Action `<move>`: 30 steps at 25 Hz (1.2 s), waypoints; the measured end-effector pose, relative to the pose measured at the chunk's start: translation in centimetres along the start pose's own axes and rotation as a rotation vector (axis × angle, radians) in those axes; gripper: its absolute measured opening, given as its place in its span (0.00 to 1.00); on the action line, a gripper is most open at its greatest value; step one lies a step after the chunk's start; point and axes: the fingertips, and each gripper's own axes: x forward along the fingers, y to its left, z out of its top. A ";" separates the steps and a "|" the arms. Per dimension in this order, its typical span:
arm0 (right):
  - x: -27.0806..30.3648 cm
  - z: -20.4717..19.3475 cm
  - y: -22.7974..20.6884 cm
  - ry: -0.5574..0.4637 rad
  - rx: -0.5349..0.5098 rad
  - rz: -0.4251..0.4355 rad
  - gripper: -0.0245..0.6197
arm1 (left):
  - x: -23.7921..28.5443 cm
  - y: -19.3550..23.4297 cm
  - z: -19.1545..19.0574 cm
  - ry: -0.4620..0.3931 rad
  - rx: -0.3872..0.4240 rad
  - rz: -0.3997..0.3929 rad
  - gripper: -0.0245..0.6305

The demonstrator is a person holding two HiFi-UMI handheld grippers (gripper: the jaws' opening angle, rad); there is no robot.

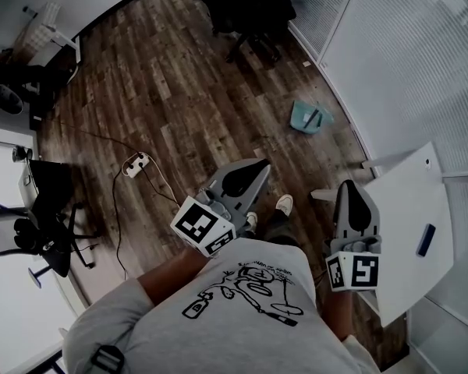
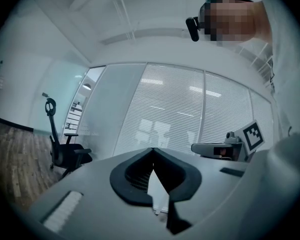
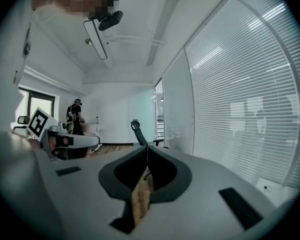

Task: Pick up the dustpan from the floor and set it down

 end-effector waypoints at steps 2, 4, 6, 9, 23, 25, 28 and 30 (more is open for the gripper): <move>0.8 -0.1 -1.9 0.003 0.005 0.004 0.05 | 2.3 -0.3 0.2 0.000 0.003 -0.004 0.04; 1.4 -0.1 -4.0 0.004 0.011 0.001 0.05 | 4.5 -0.6 0.5 -0.002 0.008 -0.010 0.04; 1.9 0.1 -6.2 0.000 0.014 -0.004 0.05 | 6.7 -1.0 0.8 0.000 0.014 -0.014 0.04; 2.6 0.2 -9.4 -0.009 0.015 -0.001 0.05 | 9.7 -1.5 0.7 0.003 0.024 -0.012 0.04; 3.9 -0.4 -19.5 -0.010 0.024 0.021 0.05 | 18.9 -4.5 -0.2 0.016 0.031 0.007 0.04; 4.1 -0.7 -20.0 -0.007 0.028 0.025 0.05 | 19.7 -4.3 -0.7 0.025 0.028 0.010 0.04; 5.1 -0.8 -20.5 0.000 0.032 0.039 0.05 | 21.1 -3.7 -0.7 0.029 0.025 0.009 0.04; 5.6 -0.8 -20.3 0.004 0.030 0.047 0.05 | 21.7 -3.5 -0.5 0.027 0.023 0.001 0.04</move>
